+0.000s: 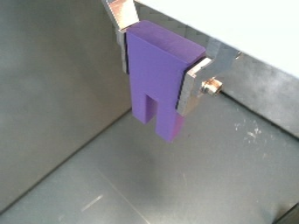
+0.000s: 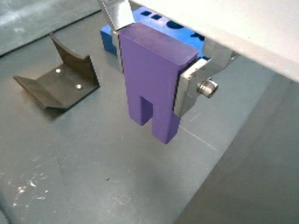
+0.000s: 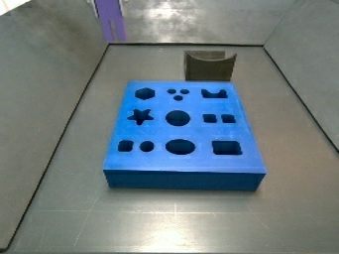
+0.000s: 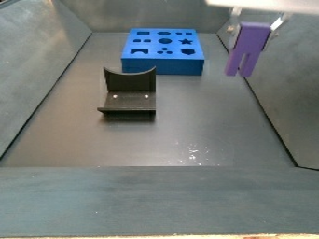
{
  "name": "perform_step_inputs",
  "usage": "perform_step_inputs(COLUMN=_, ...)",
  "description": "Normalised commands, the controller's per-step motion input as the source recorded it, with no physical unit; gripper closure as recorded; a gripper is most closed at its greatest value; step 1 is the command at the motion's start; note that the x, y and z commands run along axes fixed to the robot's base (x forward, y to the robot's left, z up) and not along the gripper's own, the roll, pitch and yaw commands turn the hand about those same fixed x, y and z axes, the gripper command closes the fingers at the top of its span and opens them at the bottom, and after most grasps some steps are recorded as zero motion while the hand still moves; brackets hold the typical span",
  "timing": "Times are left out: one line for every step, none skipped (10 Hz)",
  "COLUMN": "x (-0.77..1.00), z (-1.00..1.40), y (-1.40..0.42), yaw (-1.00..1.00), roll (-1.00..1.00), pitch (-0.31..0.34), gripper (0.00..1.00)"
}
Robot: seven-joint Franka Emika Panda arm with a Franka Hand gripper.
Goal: Pick up the double-square object. Move up. Rotate the double-square object. Move to above the board. Insert the double-square object.
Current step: Move to above the board.
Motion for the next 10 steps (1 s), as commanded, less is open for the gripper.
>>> perform_step_inputs(x=-0.16, z=1.0, y=0.06, yaw=-0.04, roll=-0.21, pitch=-0.012, gripper=1.0)
perform_step_inputs(x=-0.15, z=1.0, y=0.05, yaw=-0.04, roll=-0.21, pitch=-0.013, gripper=1.0)
perform_step_inputs(x=-0.14, z=1.0, y=0.05, yaw=-0.04, roll=-0.21, pitch=-0.01, gripper=1.0)
perform_step_inputs(x=-0.13, z=1.0, y=0.05, yaw=-0.04, roll=-0.19, pitch=-0.003, gripper=1.0)
perform_step_inputs(x=-0.12, z=1.0, y=0.04, yaw=-0.04, roll=-0.18, pitch=0.004, gripper=1.0)
perform_step_inputs(x=-0.1, z=1.0, y=0.04, yaw=-0.04, roll=-0.17, pitch=0.018, gripper=1.0)
perform_step_inputs(x=-0.07, z=0.97, y=0.04, yaw=-0.04, roll=-0.17, pitch=0.029, gripper=1.0)
perform_step_inputs(x=-0.03, z=0.79, y=0.03, yaw=-0.05, roll=-0.16, pitch=0.044, gripper=1.0)
perform_step_inputs(x=-0.02, z=0.69, y=0.03, yaw=-0.05, roll=-0.16, pitch=0.05, gripper=1.0)
perform_step_inputs(x=-0.01, z=0.5, y=0.02, yaw=-0.05, roll=-0.16, pitch=0.054, gripper=1.0)
